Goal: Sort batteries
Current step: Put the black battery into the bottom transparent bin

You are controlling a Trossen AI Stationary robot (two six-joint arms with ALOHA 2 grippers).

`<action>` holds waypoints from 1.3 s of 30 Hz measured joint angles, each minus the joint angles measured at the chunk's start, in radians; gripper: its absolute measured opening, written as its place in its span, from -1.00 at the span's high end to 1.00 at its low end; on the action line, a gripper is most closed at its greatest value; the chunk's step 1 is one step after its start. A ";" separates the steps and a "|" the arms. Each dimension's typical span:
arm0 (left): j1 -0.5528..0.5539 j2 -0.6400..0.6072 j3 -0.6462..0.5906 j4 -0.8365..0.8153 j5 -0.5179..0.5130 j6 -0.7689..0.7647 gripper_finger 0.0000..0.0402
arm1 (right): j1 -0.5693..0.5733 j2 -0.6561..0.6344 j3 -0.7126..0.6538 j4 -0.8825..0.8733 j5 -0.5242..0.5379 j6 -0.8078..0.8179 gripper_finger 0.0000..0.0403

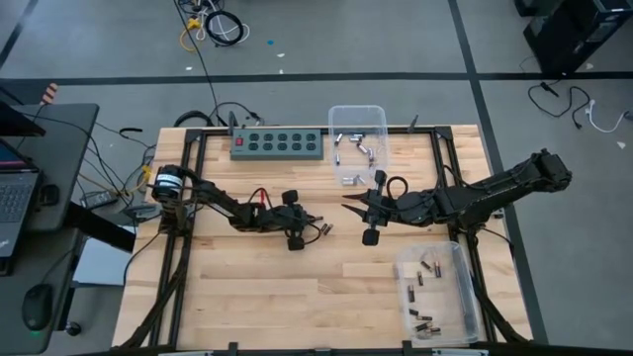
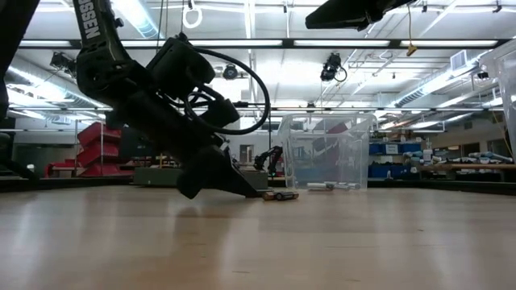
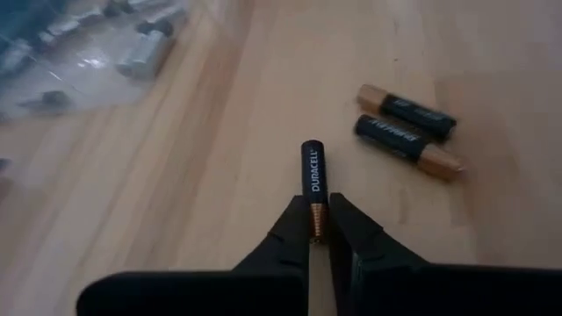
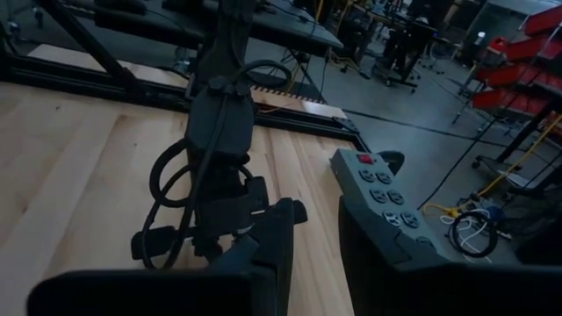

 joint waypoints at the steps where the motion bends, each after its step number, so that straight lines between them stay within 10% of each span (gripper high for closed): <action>1: -0.003 -0.006 -0.001 0.000 -0.017 0.016 0.94 | 0.000 0.000 0.000 0.000 0.000 0.000 0.60; 18: 0.028 -0.195 -0.001 -0.037 -0.054 0.101 0.96 | -0.026 0.128 0.000 0.054 -0.079 0.043 0.60; 33: 0.132 -0.007 0.001 -0.012 0.095 -0.046 0.02 | -0.039 0.144 -0.001 0.089 -0.099 0.042 0.60; 39: 0.132 0.007 0.004 -0.018 0.080 -0.054 -0.07 | -0.041 0.144 -0.001 0.092 -0.101 0.029 0.60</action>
